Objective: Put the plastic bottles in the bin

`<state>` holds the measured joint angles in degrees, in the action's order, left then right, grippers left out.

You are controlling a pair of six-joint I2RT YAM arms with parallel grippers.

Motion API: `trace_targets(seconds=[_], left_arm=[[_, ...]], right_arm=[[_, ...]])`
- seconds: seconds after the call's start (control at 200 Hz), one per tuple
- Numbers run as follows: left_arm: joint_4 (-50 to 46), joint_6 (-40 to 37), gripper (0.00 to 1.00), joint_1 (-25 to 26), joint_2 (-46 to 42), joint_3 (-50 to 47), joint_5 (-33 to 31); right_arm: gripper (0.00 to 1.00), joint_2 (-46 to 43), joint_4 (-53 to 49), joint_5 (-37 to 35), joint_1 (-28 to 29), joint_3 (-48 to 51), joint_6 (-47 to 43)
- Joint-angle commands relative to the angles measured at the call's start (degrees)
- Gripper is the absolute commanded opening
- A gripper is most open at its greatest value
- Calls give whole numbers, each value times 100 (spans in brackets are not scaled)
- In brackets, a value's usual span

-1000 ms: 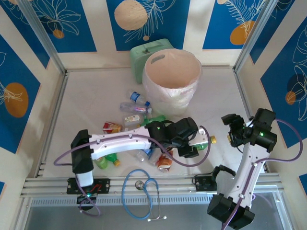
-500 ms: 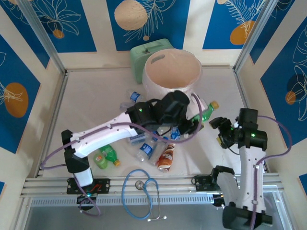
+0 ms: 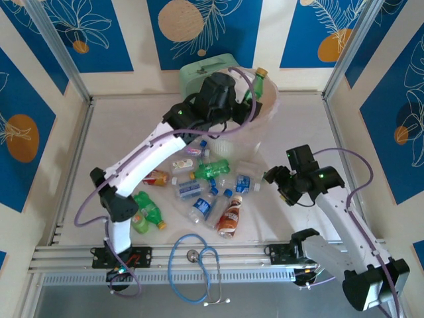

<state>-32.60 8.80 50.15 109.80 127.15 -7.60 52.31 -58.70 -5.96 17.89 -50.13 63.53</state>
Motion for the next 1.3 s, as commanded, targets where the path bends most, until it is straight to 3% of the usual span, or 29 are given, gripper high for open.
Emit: trace_targets(seconds=[0.0, 0.215, 0.43, 0.57, 0.665, 0.915, 0.995, 1.151, 1.296], left_arm=[[450, 466, 53, -331, 194, 336, 205], [452, 765, 54, -768, 666, 639, 580], [447, 824, 62, -810, 797, 480, 698], [507, 864, 72, -805, 756, 450, 698], [501, 822, 79, -805, 670, 460, 680], [-1, 622, 86, -810, 17, 219, 241], [-20, 538, 88, -804, -646, -498, -119], [368, 535, 94, -836, -2247, -2765, -536], [113, 714, 96, -897, -3418, -4200, -927]], right_arm=[[75, -10, 31, -315, 309, 43, 269], [75, 58, 45, -367, 417, 92, 220], [78, 343, -135, -468, 426, -79, -154], [79, 567, 196, -98, 528, -56, -655], [80, 744, 360, 233, 770, -90, -978], [85, 846, -90, 7, 1938, -143, -561], [86, 898, -119, 24, 2330, -79, -326], [87, 1157, 130, 137, 3006, 2, 1], [88, 1733, 210, 113, 3308, -181, -93]])
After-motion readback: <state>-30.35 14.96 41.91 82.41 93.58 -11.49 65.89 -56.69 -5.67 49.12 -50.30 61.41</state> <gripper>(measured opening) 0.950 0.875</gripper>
